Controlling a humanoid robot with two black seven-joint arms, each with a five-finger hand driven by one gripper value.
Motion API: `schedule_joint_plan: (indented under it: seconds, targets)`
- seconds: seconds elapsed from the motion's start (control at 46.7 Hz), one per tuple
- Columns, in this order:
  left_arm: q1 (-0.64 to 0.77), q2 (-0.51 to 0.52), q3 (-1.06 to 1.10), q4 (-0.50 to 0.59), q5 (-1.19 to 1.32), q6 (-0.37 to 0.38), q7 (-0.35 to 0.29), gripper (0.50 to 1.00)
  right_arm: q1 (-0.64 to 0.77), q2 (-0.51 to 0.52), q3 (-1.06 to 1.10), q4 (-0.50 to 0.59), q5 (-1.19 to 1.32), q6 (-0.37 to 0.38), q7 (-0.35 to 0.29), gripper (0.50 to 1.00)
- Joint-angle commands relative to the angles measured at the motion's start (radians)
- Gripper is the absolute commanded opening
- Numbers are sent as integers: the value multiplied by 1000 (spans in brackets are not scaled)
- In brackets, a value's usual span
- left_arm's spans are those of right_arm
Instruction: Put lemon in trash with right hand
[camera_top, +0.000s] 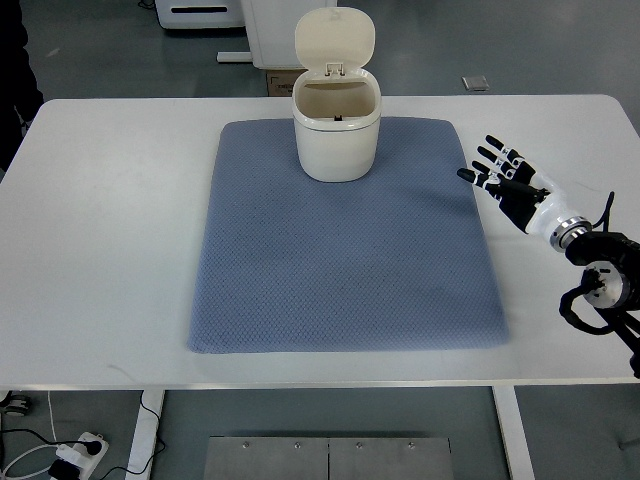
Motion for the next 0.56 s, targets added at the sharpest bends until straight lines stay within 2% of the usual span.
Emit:
schedule_joint_plan:
  seconds: [0.0, 0.214, 0.386, 0.535]
  targets:
    - [0, 0, 0, 0, 0, 0, 0, 1000, 1, 14, 32, -15, 0, 1, 7, 1000]
    - [0, 0, 0, 0, 0, 0, 0, 1000, 2, 88, 80, -48, -3, 1, 11, 1000]
    - [0, 0, 0, 0, 0, 0, 0, 1000, -2, 205, 242, -80, -2, -9, 22, 1000]
    - [0, 0, 0, 0, 0, 0, 0, 1000, -4, 240, 276, -100, -3, -18, 83, 998]
